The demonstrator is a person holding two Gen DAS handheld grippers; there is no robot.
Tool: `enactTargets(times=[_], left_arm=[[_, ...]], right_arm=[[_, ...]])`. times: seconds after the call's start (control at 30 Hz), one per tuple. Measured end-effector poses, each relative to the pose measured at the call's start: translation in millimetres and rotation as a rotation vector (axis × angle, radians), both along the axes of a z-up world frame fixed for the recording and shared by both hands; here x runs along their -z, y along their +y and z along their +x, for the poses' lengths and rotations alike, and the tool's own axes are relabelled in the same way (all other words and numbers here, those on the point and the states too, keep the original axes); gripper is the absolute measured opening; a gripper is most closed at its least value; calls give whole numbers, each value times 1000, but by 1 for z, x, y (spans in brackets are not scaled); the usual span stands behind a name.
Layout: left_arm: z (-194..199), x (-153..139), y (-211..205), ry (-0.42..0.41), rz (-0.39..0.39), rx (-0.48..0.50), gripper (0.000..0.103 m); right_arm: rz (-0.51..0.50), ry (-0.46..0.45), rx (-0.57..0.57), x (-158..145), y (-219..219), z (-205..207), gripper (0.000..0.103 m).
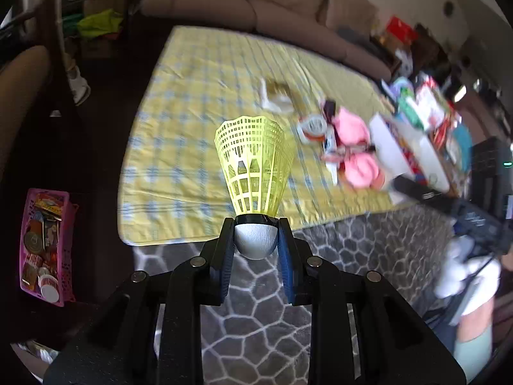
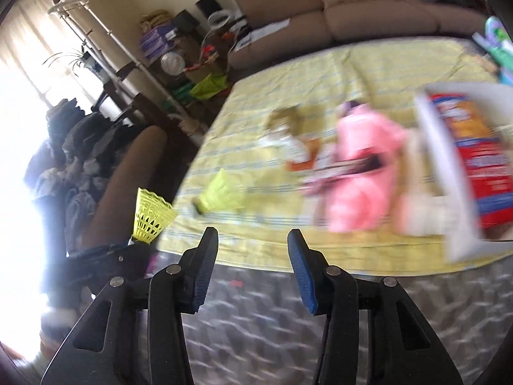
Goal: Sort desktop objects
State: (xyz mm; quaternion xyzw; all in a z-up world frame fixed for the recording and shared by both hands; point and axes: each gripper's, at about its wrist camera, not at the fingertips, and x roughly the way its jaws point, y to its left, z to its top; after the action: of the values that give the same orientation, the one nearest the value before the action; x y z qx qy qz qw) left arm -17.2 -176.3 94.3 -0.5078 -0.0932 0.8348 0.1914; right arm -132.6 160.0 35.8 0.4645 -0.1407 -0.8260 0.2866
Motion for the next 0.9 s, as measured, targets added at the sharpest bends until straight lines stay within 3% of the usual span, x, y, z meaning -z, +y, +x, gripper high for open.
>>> enactTargets(times=[0.23, 0.4, 0.47, 0.63, 0.7, 0.77, 0.83, 0.87, 0.9], left_arm=[[-3, -5, -37, -15, 60, -74, 24], [-3, -11, -63, -2, 92, -129, 24], [-1, -12, -69, 7, 95, -143, 24], [-1, -13, -73, 11, 112, -144, 24], [-2, -14, -69, 15, 109, -133, 24], [-2, -15, -65, 18, 114, -124, 24], [-1, -17, -61, 21, 124, -117, 24], [0, -18, -59, 25, 126, -116, 24], [0, -19, -58, 25, 128, -115, 24]], right_arm=[[-193, -294, 24, 36, -76, -24, 38], [-72, -255, 97, 40, -121, -42, 37], [-26, -288, 141, 49, -139, -50, 37], [28, -272, 255, 63, -154, -57, 37], [109, -255, 255, 62, -163, -58, 34], [200, -303, 277, 69, -163, -62, 38], [180, -314, 305, 75, -154, -64, 49], [162, -299, 303, 75, -152, -66, 46], [156, -289, 284, 74, -153, -68, 31]])
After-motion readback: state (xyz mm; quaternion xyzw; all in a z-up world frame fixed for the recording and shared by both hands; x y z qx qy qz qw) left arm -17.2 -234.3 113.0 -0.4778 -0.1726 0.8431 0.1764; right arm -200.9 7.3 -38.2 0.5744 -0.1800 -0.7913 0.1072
